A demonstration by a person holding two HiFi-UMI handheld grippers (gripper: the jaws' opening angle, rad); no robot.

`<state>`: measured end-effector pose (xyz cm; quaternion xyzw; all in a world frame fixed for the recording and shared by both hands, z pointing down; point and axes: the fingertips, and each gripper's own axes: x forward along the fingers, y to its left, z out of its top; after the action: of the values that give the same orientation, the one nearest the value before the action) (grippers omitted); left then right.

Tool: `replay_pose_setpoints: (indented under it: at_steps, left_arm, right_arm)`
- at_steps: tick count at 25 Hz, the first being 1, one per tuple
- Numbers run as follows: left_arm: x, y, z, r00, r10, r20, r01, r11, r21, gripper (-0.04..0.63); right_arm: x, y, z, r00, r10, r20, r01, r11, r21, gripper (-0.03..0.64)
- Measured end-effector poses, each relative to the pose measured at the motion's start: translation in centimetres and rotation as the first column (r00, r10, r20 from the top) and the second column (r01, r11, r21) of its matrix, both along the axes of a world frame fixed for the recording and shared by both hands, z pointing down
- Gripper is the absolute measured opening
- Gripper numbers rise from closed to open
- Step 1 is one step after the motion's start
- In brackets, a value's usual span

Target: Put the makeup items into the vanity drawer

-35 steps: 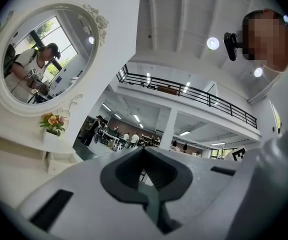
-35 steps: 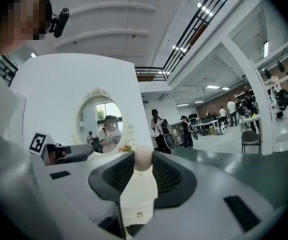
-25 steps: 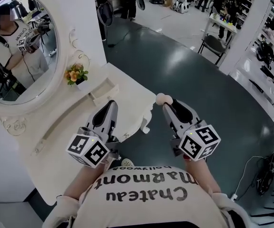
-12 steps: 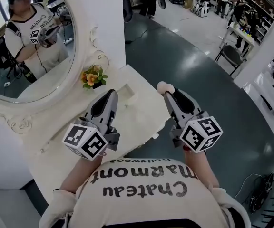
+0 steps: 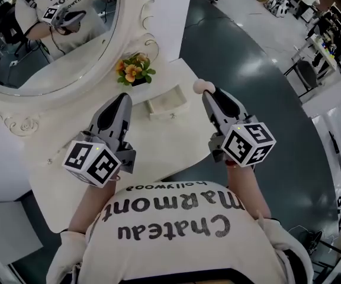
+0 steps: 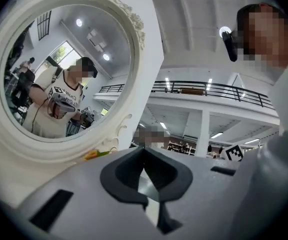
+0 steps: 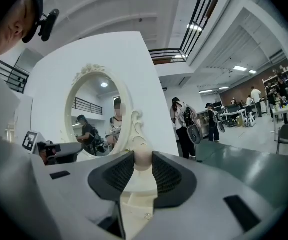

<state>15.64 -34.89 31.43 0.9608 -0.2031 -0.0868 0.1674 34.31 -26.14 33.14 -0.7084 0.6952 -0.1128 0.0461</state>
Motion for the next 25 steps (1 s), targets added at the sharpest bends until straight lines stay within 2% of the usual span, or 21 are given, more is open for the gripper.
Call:
replay_pose_setpoints:
  at_steps: [4,8,11,17,25]
  left_arm:
    - [-2.5,-1.0,1.7,0.997,-0.077,0.007,0.077,0.996,-0.039,0.009]
    - [-4.3,-1.7,2.1,0.991,-0.137,0.005,0.137,0.988,-0.069,0.009]
    - [-6.1,-1.9,1.5,0.978,-0.207,-0.007,0.206,0.977,-0.057,0.009]
    - [-9.2,-3.3,1.1,0.933,-0.36,-0.025,0.357,0.931,-0.08,0.009]
    - [-11.8,-3.6,3.0,0.854,-0.519,0.023,0.519,0.848,-0.107,0.009]
  right_arm:
    - [-1.1,-1.9,2.2,0.999,-0.051,0.01,0.051,0.997,-0.061,0.13]
    - [-2.1,-4.4,3.0,0.994,-0.105,0.028,0.106,0.991,-0.077,0.13]
    - [-2.8,-5.9,3.2,0.988,-0.154,0.026,0.156,0.984,-0.085,0.13]
    - [-3.5,-8.4,4.2,0.966,-0.256,0.015,0.256,0.956,-0.142,0.13]
    - [-3.0,-11.1,7.4,0.931,-0.364,0.016,0.356,0.9,-0.251,0.132]
